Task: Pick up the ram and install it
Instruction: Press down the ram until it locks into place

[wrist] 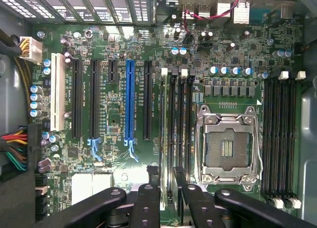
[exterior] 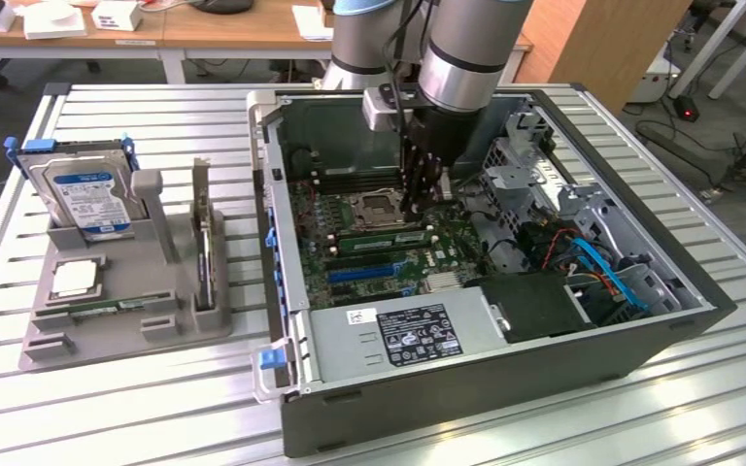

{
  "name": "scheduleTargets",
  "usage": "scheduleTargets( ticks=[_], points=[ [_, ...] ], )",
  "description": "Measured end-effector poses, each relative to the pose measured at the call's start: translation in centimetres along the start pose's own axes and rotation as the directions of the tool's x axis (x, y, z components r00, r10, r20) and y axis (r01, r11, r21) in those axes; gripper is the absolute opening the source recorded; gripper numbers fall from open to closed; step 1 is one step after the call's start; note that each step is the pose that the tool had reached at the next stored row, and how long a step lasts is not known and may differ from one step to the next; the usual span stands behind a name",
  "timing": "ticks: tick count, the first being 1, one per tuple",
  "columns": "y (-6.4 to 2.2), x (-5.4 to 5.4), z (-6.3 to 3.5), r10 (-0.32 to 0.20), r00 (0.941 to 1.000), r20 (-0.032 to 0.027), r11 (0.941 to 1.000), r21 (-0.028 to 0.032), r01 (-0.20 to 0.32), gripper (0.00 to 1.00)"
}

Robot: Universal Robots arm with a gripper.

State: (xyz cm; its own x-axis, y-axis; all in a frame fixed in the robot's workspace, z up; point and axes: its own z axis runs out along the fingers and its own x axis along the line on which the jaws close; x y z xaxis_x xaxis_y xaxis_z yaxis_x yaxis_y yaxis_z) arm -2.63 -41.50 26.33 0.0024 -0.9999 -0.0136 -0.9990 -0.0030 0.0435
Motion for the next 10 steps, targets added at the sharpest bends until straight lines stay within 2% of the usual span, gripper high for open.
scheduleTargets(
  ticks=[6, 8, 10],
  points=[
    [0.00, 0.00, 0.00, 0.000, 1.0000, 0.0000, 1.0000, 0.0000, 0.000, 0.22],
    [0.00, 0.00, 0.00, 0.000, 1.0000, 0.0000, 1.0000, 0.0000, 0.000, 0.10],
    [0.00, 0.00, 0.00, 0.000, 1.0000, 0.0000, 1.0000, 0.0000, 0.000, 0.09]
  ],
)
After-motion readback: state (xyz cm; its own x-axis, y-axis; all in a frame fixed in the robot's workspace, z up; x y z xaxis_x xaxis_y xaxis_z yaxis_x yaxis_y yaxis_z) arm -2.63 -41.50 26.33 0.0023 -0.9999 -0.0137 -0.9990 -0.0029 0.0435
